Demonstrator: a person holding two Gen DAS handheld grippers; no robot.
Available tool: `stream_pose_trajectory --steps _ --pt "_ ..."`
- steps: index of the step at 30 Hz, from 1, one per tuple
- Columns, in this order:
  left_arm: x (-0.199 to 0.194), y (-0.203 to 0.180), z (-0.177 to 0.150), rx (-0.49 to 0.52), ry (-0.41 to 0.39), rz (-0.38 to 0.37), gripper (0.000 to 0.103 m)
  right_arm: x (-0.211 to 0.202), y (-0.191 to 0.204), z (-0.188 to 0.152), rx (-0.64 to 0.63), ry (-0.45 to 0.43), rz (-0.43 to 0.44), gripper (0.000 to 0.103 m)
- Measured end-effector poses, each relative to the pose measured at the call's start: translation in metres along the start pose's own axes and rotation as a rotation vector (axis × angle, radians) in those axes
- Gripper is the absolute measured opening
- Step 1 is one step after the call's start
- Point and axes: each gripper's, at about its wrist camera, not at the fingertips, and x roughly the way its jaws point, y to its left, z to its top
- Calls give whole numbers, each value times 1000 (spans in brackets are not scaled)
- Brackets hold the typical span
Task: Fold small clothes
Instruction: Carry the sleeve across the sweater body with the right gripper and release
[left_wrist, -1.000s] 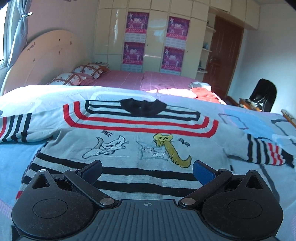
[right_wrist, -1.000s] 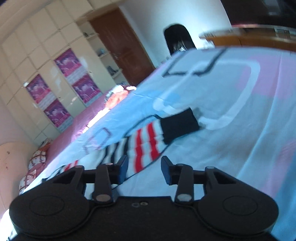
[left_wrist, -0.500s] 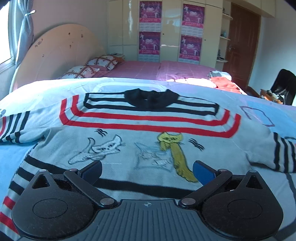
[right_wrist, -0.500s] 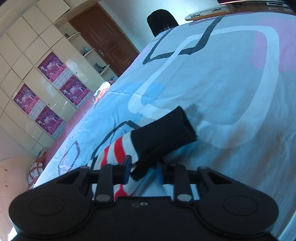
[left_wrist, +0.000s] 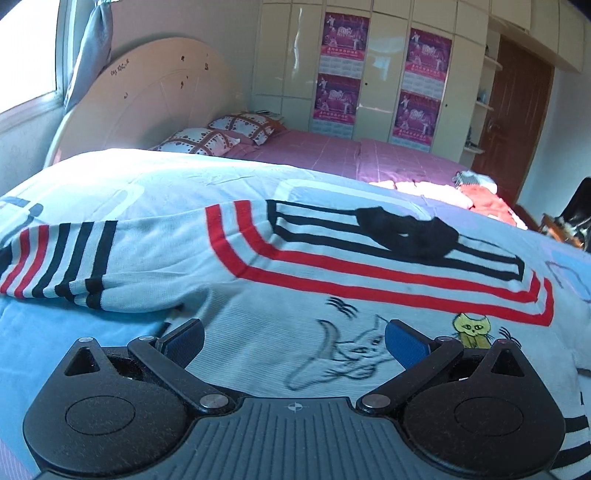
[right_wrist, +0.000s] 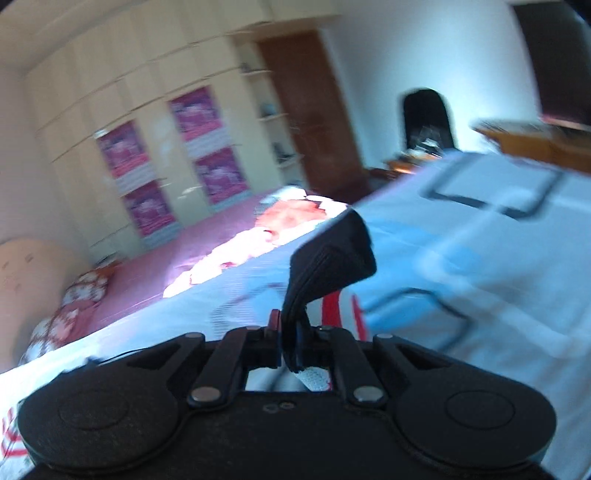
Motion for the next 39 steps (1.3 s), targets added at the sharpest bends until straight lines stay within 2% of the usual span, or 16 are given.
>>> stream_pose_trajectory --steps 6,11,15,17,19,22,23,24,25,26,29,31,34,36,37,39 --pt "3 65 4 1 -3 6 102 16 136 -42 -110 94 219 8" --pt "4 105 3 -13 25 21 103 40 212 -94 -209 220 316 8" --pt "9 119 4 -10 30 11 103 48 232 -123 -257 296 298 10" --pt "12 118 5 -16 34 -10 102 49 233 -133 -280 329 327 26" --pt "14 112 6 -20 40 -43 102 36 234 -135 -342 319 369 43" --pt "24 86 9 -33 52 -148 102 13 230 -127 -360 239 386 44" --pt "29 76 11 -47 58 -204 99 6 222 -121 -346 227 375 43" --pt "35 63 12 -66 71 -269 89 -1 211 -118 -322 213 363 43" --pt "43 50 13 -83 102 -330 66 -7 200 -112 -295 199 349 43" --pt "53 37 14 -113 140 -398 59 -11 189 -107 -268 185 326 43" --pt "85 -2 10 -186 243 -524 59 -20 158 -92 -202 170 272 44" --pt "104 -23 6 -207 282 -535 59 -26 139 -86 -169 173 253 44" --pt "121 -52 9 -172 266 -528 58 -27 113 -81 -124 173 217 44" --pt "130 -68 11 -136 268 -510 12 -25 95 -79 -61 182 199 43" --pt "132 -74 12 -121 271 -510 4 -24 87 -79 -30 185 195 43" --pt "119 -78 22 -90 202 -519 4 -22 72 -77 19 190 185 43"
